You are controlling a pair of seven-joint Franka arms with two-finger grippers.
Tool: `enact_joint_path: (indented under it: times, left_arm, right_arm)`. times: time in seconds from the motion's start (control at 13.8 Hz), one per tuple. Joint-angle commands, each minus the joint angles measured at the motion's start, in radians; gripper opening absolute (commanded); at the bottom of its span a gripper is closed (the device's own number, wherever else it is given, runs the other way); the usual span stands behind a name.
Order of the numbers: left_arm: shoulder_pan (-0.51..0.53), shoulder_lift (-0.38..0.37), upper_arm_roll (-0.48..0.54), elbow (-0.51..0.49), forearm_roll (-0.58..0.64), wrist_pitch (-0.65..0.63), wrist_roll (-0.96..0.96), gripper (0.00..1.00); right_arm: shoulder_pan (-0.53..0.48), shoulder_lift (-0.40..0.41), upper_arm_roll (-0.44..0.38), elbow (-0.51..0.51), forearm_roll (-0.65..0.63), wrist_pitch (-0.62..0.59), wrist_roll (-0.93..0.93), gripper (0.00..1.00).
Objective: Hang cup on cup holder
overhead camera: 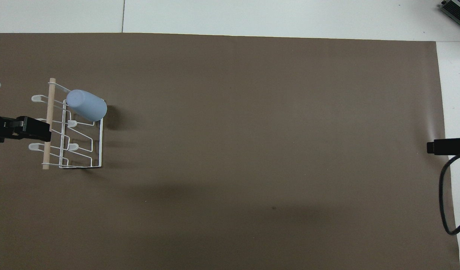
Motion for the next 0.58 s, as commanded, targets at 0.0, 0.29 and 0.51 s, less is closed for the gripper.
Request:
enact_joint_path:
  times: [0.0, 0.29, 0.51]
  left_arm:
    - [0.008, 0.011, 0.004, 0.02, -0.047, -0.019, 0.019, 1.0]
    - [0.013, 0.009, -0.001, 0.022, -0.051, -0.016, 0.019, 1.0]
    - [0.017, 0.008, -0.003, 0.025, -0.041, -0.02, 0.023, 1.0]
  right_arm:
    - [-0.007, -0.013, 0.006, -0.006, -0.01, -0.006, 0.014, 1.0]
    - [-0.007, -0.013, 0.006, -0.006, -0.01, -0.006, 0.012, 1.0]
    - [-0.007, -0.013, 0.006, -0.006, -0.01, -0.008, 0.012, 1.0]
